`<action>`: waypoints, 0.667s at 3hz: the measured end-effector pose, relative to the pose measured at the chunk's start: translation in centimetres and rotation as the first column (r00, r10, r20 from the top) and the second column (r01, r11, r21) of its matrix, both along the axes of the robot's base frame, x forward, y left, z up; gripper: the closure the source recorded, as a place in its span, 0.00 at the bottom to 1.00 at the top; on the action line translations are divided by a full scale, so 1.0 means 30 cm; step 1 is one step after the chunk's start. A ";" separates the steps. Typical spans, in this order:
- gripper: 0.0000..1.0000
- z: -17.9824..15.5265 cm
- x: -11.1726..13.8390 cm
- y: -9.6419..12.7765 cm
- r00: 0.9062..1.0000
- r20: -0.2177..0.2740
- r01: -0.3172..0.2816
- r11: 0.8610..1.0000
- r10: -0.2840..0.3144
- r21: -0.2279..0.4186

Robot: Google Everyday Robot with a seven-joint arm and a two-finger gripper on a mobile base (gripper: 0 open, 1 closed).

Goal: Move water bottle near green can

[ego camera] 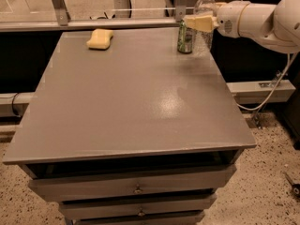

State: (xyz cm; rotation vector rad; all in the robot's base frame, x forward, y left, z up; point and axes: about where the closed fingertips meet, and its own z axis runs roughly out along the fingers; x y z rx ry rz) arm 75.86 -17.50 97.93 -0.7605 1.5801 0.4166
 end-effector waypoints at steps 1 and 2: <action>1.00 -0.034 0.030 -0.023 0.999 0.009 0.039 0.999 -0.039 0.021; 1.00 -0.060 0.089 -0.027 0.997 0.046 0.058 0.997 -0.060 0.051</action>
Offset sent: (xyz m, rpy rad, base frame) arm 0.0363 -0.0149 -0.0232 0.0755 -0.0839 -0.0793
